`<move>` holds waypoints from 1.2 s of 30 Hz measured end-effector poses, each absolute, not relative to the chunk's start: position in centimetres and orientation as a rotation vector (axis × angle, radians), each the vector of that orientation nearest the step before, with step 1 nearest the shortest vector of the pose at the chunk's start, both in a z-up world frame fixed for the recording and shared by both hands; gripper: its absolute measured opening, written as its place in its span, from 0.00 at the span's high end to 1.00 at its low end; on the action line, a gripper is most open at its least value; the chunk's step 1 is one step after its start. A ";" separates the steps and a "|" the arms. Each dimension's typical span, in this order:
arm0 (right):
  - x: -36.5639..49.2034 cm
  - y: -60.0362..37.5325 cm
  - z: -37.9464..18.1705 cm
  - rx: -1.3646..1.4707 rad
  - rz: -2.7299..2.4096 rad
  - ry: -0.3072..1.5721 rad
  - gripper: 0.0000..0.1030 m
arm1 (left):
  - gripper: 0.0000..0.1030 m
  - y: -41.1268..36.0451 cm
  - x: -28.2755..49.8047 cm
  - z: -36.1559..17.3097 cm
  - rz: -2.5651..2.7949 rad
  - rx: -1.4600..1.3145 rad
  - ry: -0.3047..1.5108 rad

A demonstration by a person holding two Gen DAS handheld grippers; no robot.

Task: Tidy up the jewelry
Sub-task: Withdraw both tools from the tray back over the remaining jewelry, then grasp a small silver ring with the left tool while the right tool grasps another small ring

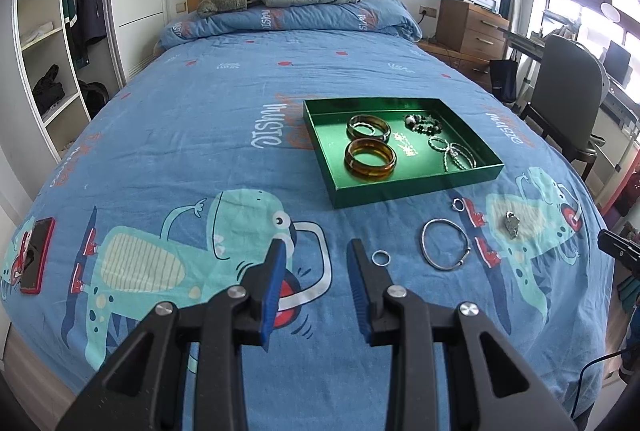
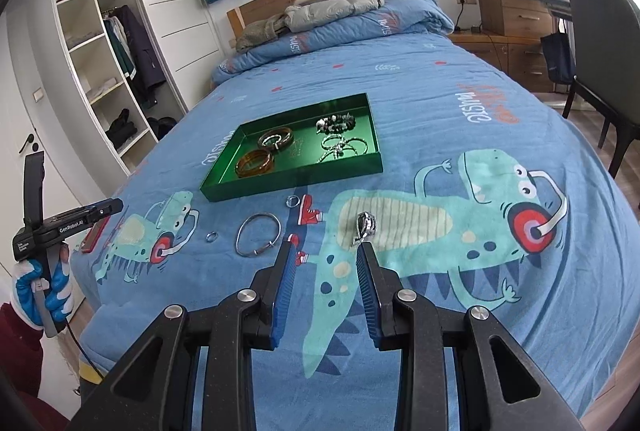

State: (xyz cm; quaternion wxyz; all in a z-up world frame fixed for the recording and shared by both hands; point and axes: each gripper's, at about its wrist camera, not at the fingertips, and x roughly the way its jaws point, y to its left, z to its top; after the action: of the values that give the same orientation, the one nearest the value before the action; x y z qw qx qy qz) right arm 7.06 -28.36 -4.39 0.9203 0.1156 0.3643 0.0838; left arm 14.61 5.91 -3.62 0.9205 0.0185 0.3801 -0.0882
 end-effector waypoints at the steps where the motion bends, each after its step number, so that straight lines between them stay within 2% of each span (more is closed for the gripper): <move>1: 7.0 -28.3 -4.8 0.244 0.172 0.758 0.69 | 0.71 5.9 14.6 -3.9 -0.184 0.035 0.786; 18: 9.1 -26.3 -8.0 0.251 0.218 0.837 0.69 | 0.71 2.1 16.2 -9.3 -0.306 0.056 0.915; 36: 15.9 -23.9 -10.3 0.211 0.303 0.881 0.69 | 0.71 -1.5 21.4 -14.2 -0.333 0.074 1.016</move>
State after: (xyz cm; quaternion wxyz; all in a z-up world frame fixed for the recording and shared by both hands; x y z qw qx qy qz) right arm 15.90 -23.92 -10.26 0.8880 0.1016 0.4240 0.1458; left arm 21.43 -1.50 -14.17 0.8599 0.0355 0.4840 -0.1585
